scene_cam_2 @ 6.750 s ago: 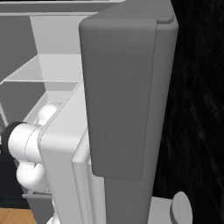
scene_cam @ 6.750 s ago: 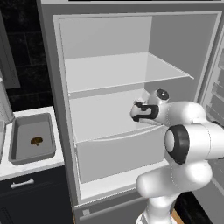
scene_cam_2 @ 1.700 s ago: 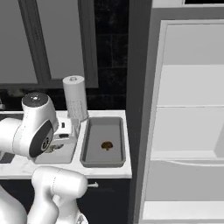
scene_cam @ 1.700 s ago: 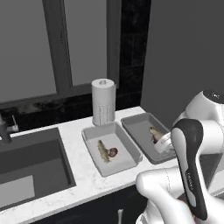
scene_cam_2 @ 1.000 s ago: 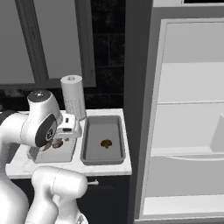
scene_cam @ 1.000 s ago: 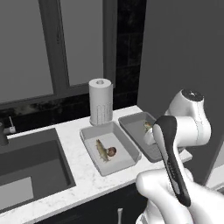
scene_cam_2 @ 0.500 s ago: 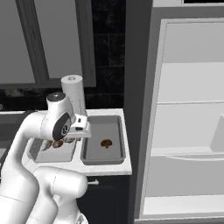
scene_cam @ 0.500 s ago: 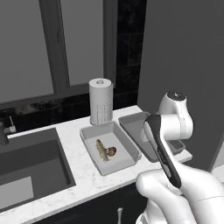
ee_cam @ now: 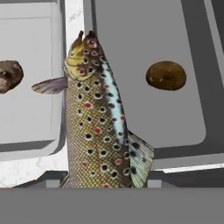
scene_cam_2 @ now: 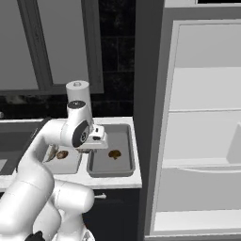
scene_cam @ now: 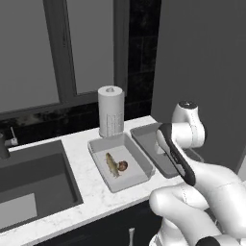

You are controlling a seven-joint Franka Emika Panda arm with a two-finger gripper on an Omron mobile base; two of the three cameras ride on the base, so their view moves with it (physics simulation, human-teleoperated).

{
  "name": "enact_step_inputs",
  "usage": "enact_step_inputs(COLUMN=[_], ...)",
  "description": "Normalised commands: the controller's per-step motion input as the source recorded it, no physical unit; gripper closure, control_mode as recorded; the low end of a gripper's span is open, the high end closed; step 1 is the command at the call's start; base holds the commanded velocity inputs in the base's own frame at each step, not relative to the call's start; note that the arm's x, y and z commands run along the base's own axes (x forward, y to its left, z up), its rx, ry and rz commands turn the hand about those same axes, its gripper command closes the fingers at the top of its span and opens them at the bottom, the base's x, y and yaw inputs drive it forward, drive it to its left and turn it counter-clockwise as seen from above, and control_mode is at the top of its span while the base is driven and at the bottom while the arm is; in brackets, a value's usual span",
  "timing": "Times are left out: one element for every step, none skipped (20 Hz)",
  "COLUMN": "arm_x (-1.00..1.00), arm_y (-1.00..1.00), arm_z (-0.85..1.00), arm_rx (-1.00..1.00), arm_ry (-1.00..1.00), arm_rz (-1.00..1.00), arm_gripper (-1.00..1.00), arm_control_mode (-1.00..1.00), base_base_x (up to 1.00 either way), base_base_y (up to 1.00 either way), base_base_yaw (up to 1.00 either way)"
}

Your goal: Place one mushroom and one fish in each tupperware on the nearby counter, to pack two identical lunches.

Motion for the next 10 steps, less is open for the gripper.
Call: enact_step_inputs(arm_x=[0.49, 0.50, 0.43, 0.40, 0.39, 0.39, 0.43, 0.45, 0.44, 0.40], arm_y=[-0.07, -0.06, -0.03, 0.00, 0.00, 0.00, 0.00, 0.00, 0.00, 0.00], arm_z=[-0.13, -0.17, -0.29, -0.40, -0.46, -0.47, -0.45, -0.38, -0.36, -0.36], arm_rx=[0.00, 0.00, 0.00, 0.00, -0.03, -0.03, -0.03, -0.03, -0.02, -0.02], arm_ry=[0.09, 0.08, 0.05, 0.02, 0.00, 0.00, 0.00, 0.00, 0.00, 0.00], arm_rz=[0.00, 0.00, 0.00, 0.00, 0.00, 0.00, 0.00, 0.00, 0.00, 0.00], arm_gripper=[1.00, 1.00, 1.00, 1.00, 1.00, 1.00, 1.00, 1.00, 1.00, 1.00], arm_control_mode=[-1.00, -1.00, -1.00, -1.00, -1.00, -1.00, -1.00, -1.00, -1.00, -1.00], base_base_x=[0.00, 0.00, 0.00, 0.00, 0.00, 0.00, 0.00, 0.00, 0.00, 0.00], base_base_y=[0.00, 0.00, 0.00, 0.00, 0.00, 0.00, 0.00, 0.00, 0.00, 0.00], base_base_yaw=[0.00, 0.00, 0.00, 0.00, 0.00, 0.00, 0.00, 0.00, 0.00, 0.00])
